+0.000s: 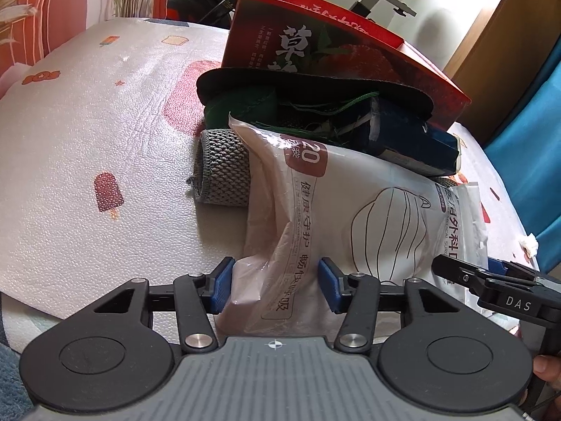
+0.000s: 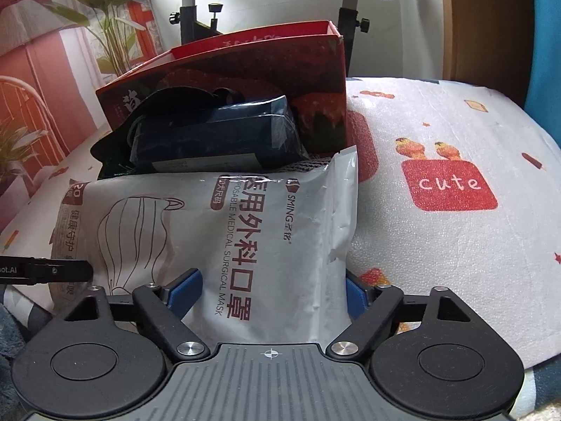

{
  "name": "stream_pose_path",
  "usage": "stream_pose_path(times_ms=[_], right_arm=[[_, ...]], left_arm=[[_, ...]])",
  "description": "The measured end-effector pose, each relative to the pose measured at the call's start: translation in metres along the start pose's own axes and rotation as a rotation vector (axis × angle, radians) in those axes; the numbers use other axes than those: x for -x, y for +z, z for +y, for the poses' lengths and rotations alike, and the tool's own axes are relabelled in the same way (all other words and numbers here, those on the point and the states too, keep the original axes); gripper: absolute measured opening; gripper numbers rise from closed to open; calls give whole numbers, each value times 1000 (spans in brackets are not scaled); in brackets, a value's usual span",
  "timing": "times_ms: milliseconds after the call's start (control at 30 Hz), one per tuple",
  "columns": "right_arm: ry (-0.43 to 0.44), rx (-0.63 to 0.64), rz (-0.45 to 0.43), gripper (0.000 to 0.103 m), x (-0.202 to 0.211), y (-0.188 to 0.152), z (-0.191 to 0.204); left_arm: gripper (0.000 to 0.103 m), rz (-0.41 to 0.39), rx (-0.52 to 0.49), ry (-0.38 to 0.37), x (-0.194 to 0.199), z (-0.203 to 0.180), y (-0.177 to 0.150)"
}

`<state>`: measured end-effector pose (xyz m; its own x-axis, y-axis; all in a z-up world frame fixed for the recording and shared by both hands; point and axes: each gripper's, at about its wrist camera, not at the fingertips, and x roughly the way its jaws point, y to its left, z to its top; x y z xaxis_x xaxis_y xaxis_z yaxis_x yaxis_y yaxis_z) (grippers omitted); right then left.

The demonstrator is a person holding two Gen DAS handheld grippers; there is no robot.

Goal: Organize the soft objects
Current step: 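Close the left gripper on the white mask bag while the right gripper grasps it too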

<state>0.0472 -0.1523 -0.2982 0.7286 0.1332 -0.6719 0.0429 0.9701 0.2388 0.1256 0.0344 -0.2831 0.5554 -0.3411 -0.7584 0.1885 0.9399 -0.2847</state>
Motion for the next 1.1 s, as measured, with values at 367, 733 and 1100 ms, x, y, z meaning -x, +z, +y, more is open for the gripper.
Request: stream_pose_path(times_ms=[367, 733, 1100], right_arm=[[66, -58, 39, 66, -5, 4, -11], [65, 114, 94, 55, -1, 9, -1], [-14, 325, 64, 48, 17, 5, 24]], left_arm=[[56, 5, -3, -1, -1, 0, 0], [61, 102, -35, -20, -12, 0, 20], [61, 98, -131, 23, -5, -13, 19]])
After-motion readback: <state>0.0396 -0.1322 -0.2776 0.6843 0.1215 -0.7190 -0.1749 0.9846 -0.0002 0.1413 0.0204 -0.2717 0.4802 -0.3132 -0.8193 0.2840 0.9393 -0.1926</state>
